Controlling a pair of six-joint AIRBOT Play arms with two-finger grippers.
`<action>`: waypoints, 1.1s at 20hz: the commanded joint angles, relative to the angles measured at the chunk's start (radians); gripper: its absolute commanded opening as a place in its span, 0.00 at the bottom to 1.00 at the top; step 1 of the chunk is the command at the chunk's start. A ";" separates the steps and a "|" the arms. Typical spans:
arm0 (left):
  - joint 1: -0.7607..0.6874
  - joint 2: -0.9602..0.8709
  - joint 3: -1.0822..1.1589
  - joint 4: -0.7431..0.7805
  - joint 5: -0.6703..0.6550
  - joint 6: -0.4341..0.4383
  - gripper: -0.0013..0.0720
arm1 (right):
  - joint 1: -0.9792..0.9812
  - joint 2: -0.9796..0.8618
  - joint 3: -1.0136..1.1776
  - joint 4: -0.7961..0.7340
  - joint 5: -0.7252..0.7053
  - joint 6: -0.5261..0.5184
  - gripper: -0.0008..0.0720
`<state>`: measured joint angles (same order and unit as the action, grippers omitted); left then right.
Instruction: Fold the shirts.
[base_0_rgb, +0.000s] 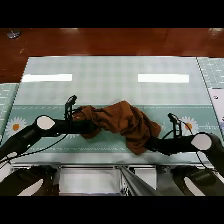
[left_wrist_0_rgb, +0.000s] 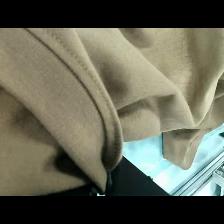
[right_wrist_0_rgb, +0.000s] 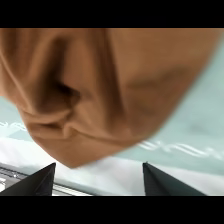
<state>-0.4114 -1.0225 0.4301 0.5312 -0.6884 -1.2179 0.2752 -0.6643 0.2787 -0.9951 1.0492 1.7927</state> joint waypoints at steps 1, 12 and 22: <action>0.006 -0.001 0.002 0.000 -0.006 0.006 0.05 | 0.101 -0.124 -0.002 0.105 -0.190 -0.005 0.86; 0.162 0.015 0.119 0.000 -0.199 0.089 0.05 | 0.060 -0.423 0.273 0.262 -0.328 -0.263 0.05; 0.562 0.068 1.082 0.000 -0.360 0.080 0.05 | -0.174 -0.375 1.451 -0.103 0.167 -0.264 0.05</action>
<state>0.0689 -0.9634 1.2503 0.5312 -0.9928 -1.1332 0.1303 -1.0512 1.4174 -1.0046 1.0256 1.5509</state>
